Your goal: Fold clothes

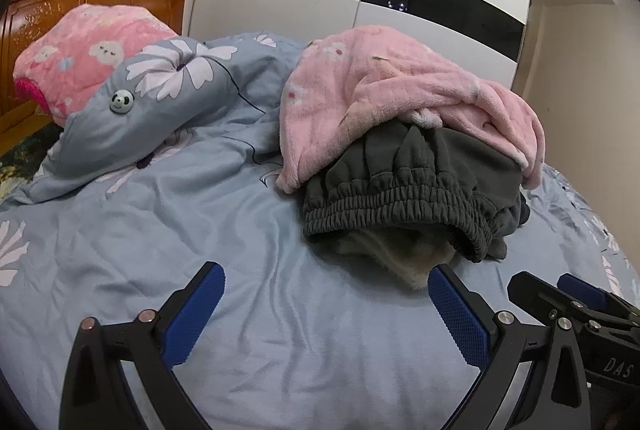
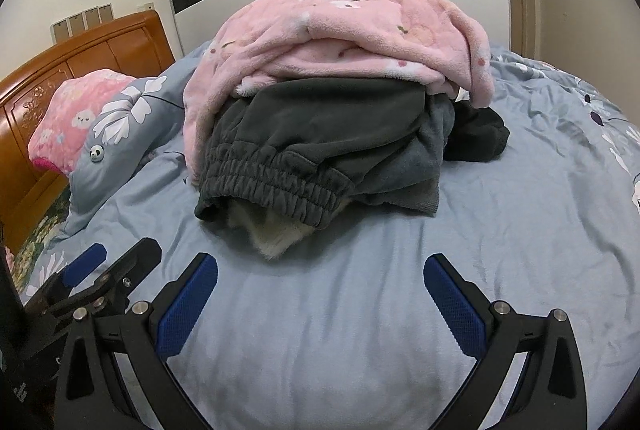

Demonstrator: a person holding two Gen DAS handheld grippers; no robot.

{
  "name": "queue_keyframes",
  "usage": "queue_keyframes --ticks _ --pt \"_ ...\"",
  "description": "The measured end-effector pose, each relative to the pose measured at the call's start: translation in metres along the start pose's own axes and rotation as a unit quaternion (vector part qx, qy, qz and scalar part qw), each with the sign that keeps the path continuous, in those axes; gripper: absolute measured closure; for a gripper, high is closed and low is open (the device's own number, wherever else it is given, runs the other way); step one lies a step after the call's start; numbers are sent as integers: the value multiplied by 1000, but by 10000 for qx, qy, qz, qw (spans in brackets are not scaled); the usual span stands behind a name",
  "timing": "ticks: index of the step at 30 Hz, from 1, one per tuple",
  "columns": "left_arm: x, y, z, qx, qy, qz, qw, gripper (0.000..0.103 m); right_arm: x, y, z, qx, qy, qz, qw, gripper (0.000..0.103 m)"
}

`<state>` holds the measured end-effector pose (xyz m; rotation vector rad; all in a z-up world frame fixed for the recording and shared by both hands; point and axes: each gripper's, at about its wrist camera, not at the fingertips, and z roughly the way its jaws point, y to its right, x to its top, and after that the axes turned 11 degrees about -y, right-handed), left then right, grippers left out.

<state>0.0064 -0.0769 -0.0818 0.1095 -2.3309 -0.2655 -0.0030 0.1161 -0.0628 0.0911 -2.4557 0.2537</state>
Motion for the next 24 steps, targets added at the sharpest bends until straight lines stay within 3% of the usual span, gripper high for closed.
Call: queue_keyframes --ticks 17,24 --pt "-1 -6 6 -88 -114 -129 9998 0 8 0 5 -123 -143 169 9997 0" --pt "-2 -8 9 -134 -150 -180 9996 0 9 0 7 -173 -7 95 9998 0"
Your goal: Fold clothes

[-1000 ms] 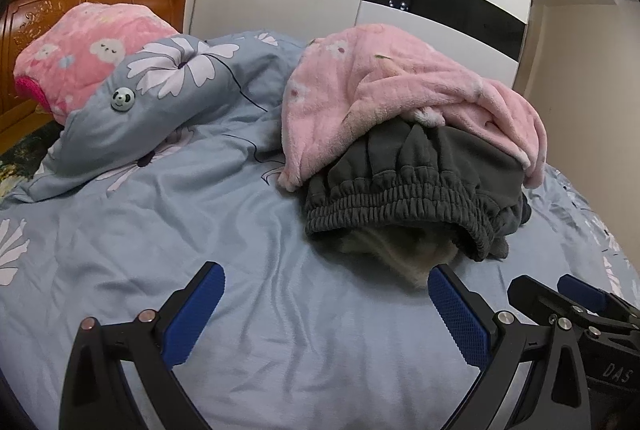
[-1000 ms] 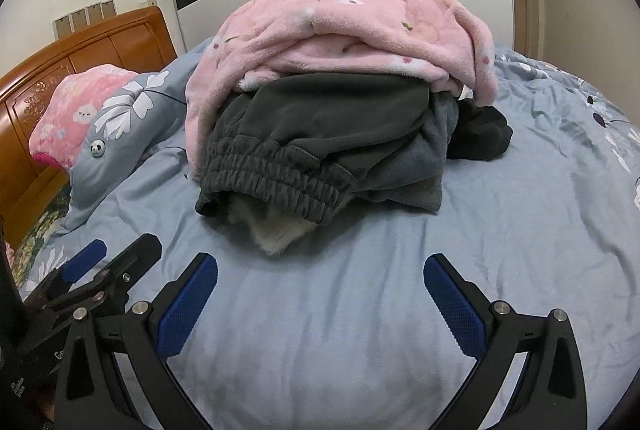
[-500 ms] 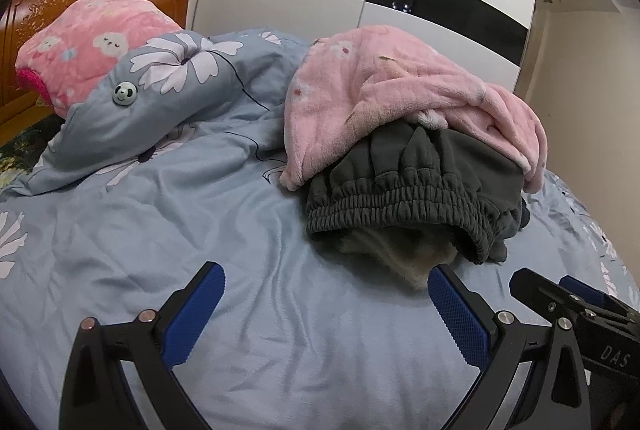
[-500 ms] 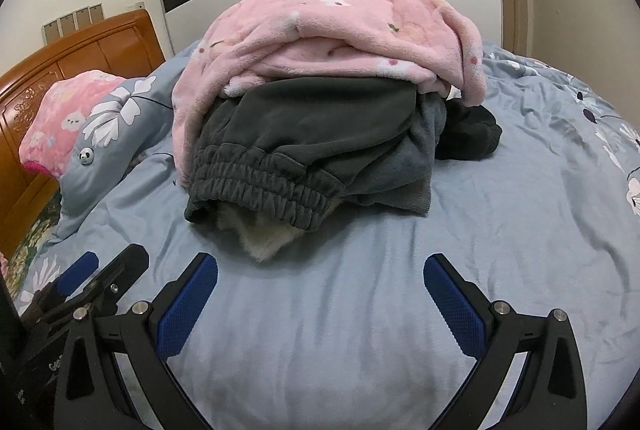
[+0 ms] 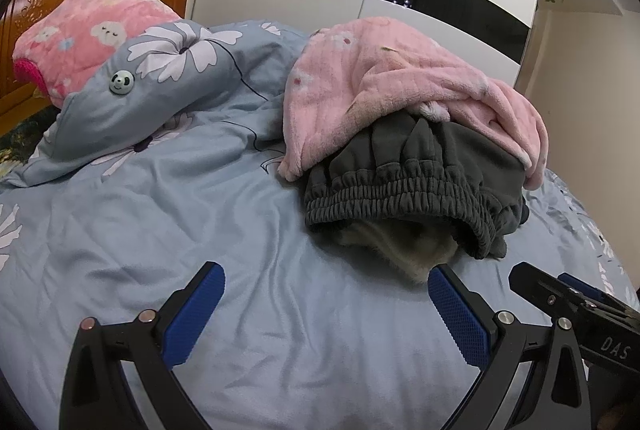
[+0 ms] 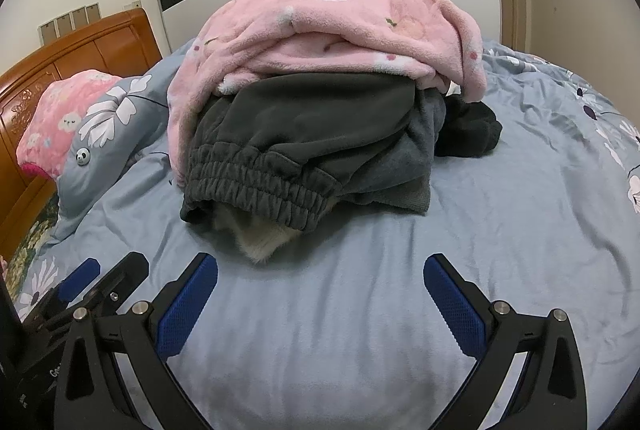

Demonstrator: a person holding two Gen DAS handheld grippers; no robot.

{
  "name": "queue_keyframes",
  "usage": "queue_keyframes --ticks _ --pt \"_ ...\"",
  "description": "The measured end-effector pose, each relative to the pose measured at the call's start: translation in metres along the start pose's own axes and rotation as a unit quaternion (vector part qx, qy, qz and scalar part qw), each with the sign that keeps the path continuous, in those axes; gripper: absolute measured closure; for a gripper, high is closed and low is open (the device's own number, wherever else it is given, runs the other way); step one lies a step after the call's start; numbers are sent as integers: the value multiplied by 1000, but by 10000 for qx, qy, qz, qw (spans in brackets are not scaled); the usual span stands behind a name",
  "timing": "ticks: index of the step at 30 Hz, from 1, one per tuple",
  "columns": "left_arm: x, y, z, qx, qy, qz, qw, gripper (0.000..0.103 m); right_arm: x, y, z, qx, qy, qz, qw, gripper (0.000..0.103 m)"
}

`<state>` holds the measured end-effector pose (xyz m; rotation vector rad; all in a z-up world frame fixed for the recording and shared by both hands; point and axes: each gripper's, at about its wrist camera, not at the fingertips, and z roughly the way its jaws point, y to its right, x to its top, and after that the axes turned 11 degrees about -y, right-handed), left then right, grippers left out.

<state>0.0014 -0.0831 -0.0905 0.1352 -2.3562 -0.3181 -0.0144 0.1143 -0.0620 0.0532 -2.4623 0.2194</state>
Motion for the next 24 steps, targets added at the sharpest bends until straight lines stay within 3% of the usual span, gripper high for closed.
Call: queue_keyframes --ticks 5,8,13,17,22,24 --pt "0 -1 -2 -37 48 15 10000 0 4 2 -2 -69 -68 -134 9999 0" --pt "2 -6 -5 3 127 -39 9999 0 28 4 -17 -295 90 -567 9979 0" --pt "4 -18 -8 -60 175 -260 9995 0 104 -13 -43 -721 938 -1353 9837 0" --pt "3 -23 -7 -71 147 -367 9992 0 157 -39 -5 -1267 647 -1993 9696 2" --pt "1 -23 -1 -107 57 -360 9993 0 168 -50 48 -1732 22 -2429 9545 33" --pt "0 -24 1 -121 26 -353 9993 0 173 -52 52 -1875 86 -2502 9498 35"
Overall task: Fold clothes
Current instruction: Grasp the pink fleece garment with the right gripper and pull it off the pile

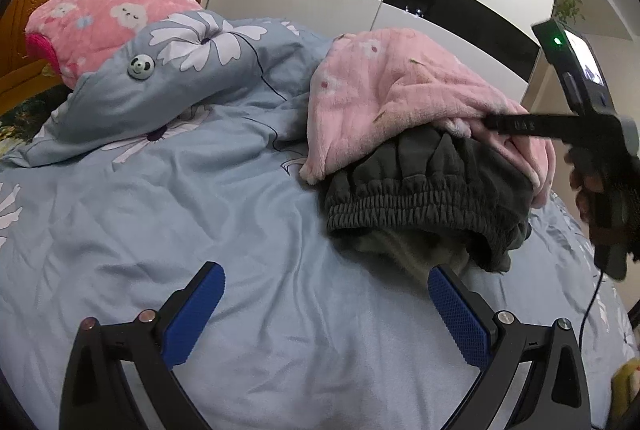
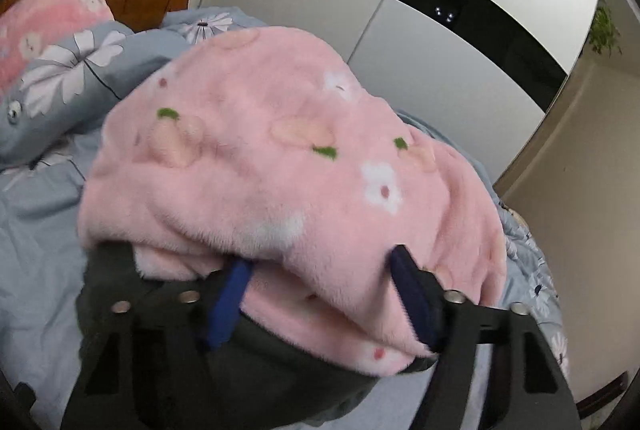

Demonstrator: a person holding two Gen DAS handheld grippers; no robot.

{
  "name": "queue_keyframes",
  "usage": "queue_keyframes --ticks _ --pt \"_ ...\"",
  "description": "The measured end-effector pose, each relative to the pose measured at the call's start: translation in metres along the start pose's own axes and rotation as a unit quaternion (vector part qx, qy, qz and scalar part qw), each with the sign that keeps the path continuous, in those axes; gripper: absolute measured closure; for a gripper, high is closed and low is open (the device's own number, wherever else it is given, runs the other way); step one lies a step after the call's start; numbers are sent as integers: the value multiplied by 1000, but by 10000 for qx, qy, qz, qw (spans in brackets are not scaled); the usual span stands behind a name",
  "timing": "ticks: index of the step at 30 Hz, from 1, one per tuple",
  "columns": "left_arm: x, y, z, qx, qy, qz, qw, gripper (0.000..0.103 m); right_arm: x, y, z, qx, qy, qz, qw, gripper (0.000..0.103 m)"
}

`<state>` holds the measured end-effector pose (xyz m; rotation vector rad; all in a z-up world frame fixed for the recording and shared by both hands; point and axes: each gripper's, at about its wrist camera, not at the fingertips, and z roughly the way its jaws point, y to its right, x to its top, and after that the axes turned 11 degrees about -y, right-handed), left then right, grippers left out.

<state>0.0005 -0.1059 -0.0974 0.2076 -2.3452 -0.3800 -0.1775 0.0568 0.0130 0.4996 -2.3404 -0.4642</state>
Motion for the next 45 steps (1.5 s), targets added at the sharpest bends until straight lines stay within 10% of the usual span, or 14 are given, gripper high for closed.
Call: queue_keyframes --ticks 10,16,23,29,35,40,45 --pt "-2 -9 -2 -124 -14 -171 9998 0 35 19 -41 247 547 446 9972 85" --pt "1 -6 -14 -276 157 -297 9991 0 70 42 -68 370 564 1010 9926 90" --pt "7 12 -61 -299 450 -117 9985 0 90 122 -229 428 1775 1616 9698 91" --pt "-4 15 -126 -383 384 -53 9985 0 16 131 -321 393 2068 1396 9676 91" --pt "-15 9 -192 -347 218 40 9992 0 -114 102 -291 764 564 1424 9852 91" --pt "-21 9 -235 -376 41 109 9992 0 -223 63 -268 1420 -543 1931 9693 91" --pt "-30 21 -265 -438 -126 198 9988 0 -271 11 -291 2159 -670 1892 9556 91"
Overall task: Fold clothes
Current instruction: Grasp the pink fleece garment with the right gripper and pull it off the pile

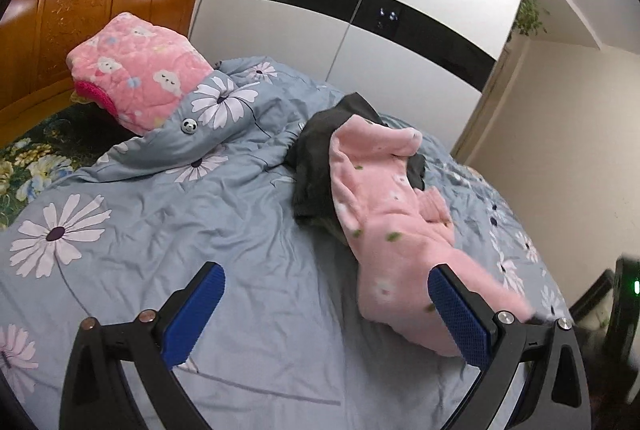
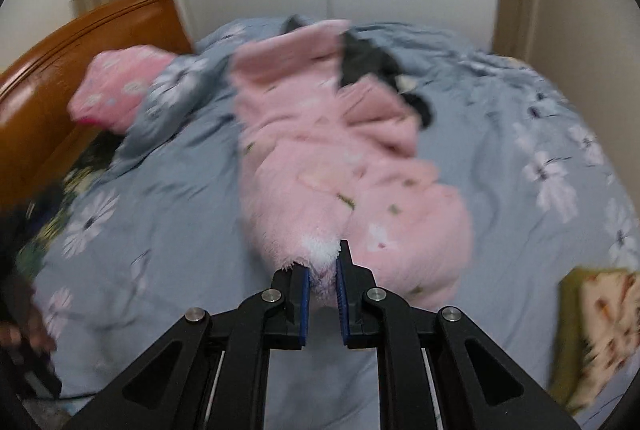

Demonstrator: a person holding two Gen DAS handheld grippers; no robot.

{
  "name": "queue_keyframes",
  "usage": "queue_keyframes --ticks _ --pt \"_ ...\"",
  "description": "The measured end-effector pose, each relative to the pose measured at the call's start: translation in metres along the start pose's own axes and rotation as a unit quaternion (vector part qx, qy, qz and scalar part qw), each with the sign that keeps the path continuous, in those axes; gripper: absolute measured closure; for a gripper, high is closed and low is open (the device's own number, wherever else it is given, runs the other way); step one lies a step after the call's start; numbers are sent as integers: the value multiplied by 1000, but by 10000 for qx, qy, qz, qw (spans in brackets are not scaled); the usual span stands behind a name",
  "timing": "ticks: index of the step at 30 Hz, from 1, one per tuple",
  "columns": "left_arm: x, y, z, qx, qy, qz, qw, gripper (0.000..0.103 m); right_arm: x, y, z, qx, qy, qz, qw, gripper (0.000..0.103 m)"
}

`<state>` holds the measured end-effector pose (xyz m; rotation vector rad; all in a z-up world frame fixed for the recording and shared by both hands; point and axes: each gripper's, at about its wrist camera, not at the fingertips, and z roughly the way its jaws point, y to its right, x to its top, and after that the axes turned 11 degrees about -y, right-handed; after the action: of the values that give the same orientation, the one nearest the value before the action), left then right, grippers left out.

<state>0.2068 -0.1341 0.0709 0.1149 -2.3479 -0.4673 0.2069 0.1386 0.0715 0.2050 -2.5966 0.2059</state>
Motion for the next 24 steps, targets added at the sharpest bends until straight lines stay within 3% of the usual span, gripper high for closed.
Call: queue_keyframes --ticks 3,6,10,15,17,19,24 --pt "-7 16 -14 22 -74 265 9996 0 -25 -24 3 526 -151 -169 9984 91" --pt "-14 31 -21 45 -132 519 9986 0 -49 -42 15 784 -466 -417 9950 91" --pt "-20 46 -16 91 -338 749 9966 0 -67 -44 37 781 -783 -459 9928 91" --pt "-20 58 10 114 -714 803 9941 0 -63 -28 35 742 -633 -279 9948 86" --pt "-17 57 24 -5 -866 687 9939 0 -60 -24 34 669 -602 -427 9950 76" --pt "-10 55 50 -68 -1119 538 9922 0 -63 -20 30 632 -582 -580 9946 58" --pt "5 44 118 -51 -1715 271 9848 1 -73 14 16 704 -480 -447 9954 48"
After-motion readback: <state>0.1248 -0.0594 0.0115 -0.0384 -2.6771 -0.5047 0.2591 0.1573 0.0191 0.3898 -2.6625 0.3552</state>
